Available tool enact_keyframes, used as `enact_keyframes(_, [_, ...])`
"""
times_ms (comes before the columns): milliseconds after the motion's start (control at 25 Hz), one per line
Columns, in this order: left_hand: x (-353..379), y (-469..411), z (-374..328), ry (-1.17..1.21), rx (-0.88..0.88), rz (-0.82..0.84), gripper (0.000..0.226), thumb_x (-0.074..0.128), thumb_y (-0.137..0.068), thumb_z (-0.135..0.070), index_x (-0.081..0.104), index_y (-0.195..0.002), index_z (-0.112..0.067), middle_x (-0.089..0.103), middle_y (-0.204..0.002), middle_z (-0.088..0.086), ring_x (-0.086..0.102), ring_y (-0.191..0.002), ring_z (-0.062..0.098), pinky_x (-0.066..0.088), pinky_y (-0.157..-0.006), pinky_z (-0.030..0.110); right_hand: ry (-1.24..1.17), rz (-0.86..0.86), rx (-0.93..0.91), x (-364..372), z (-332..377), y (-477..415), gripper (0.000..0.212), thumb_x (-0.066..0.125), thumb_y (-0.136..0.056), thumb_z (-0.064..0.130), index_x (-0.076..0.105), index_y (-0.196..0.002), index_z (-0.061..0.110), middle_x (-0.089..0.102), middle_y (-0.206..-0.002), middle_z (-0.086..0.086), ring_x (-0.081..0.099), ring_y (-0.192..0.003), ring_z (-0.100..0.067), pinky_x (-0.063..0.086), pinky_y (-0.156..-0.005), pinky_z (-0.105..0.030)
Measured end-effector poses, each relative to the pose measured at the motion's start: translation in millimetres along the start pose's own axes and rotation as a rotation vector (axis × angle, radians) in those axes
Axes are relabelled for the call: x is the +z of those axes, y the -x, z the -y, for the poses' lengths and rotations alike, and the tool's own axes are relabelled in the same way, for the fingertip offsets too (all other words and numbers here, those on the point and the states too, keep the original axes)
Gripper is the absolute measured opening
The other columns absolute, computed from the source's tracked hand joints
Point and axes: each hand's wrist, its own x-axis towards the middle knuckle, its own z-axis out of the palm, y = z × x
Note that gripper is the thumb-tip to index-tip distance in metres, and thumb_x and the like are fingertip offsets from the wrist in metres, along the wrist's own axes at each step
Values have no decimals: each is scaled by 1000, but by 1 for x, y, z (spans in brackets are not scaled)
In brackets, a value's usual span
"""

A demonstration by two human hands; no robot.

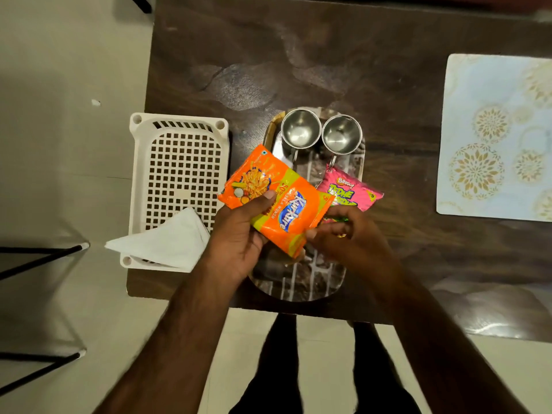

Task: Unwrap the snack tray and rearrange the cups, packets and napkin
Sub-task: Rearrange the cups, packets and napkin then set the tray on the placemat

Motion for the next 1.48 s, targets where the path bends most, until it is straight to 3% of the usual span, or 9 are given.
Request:
enact_keyframes(200, [-2, 8, 11, -43, 18, 35, 40, 63, -88, 4, 62, -125, -8, 70, -122, 17, 69, -110, 36, 57, -90, 52, -321, 50, 36, 7, 8, 2, 23, 71, -97, 2, 69, -119, 9, 84, -103, -14, 81, -83, -21, 67, -67, -31])
enact_keyframes(400, [-16, 9, -3, -276, 112, -73, 51, 70, -84, 2, 51, -130, -8, 76, -99, 6, 75, -89, 23, 62, -74, 41, -188, -13, 2, -9, 14, -10, 22, 67, -98, 0, 69, -116, 14, 85, -91, -2, 82, -76, -15, 63, -58, -26])
enact_keyframes(600, [-24, 8, -43, -927, 369, 81, 54, 83, -77, -22, 58, -126, -21, 68, -111, -1, 69, -96, 7, 56, -76, 18, -26, 157, -48, -21, 20, -12, 30, 63, -99, -4, 72, -117, 19, 86, -95, -2, 82, -81, -16, 65, -64, -29])
enact_keyframes(720, [-14, 6, -50, -1139, 124, 340, 42, 81, -80, -32, 65, -117, -22, 73, -107, 1, 71, -97, 16, 60, -84, 32, 75, 246, -137, -18, 25, -10, 33, 64, -100, -5, 69, -130, 7, 82, -109, -20, 79, -92, -35, 64, -75, -45])
enact_keyframes(800, [-10, 3, -43, -1162, -18, 405, 30, 76, -85, -27, 67, -112, -16, 76, -104, 5, 74, -94, 18, 61, -85, 40, 111, 219, -154, -12, 29, -13, 31, 66, -101, 0, 67, -131, 5, 80, -104, -26, 75, -84, -39, 57, -67, -46])
enact_keyframes(920, [-17, -6, -29, -1078, 32, 207, 23, 73, -89, -23, 67, -107, -10, 77, -100, 6, 75, -90, 22, 60, -85, 48, 175, -98, -167, -11, 31, -18, 21, 69, -100, 5, 70, -116, 19, 74, -80, 6, 69, -64, -3, 56, -68, -34])
enact_keyframes(1040, [-26, -21, -25, -965, 132, -64, 20, 73, -88, -26, 66, -104, -16, 76, -99, 1, 75, -87, 17, 60, -83, 43, 380, -460, -115, -27, 24, -24, 35, 80, -86, 41, 58, -112, 32, 72, -96, 6, 73, -89, -16, 60, -92, -51])
enact_keyframes(1200, [-21, -42, -26, -1089, 200, -212, 32, 75, -86, -31, 62, -111, -16, 71, -106, 0, 70, -94, 17, 57, -88, 45, 507, -377, 44, -25, 19, -24, 84, 77, -65, 74, 42, -126, 27, 65, -130, -6, 67, -117, -33, 54, -104, -56])
enact_keyframes(1480, [-3, -50, -23, -1052, 238, -286, 31, 71, -89, -29, 59, -113, -12, 68, -107, 0, 67, -97, 20, 55, -86, 37, 477, -373, -80, -17, 25, -35, 84, 87, -82, 37, 37, -147, 20, 69, -124, 3, 72, -114, -33, 55, -101, -47])
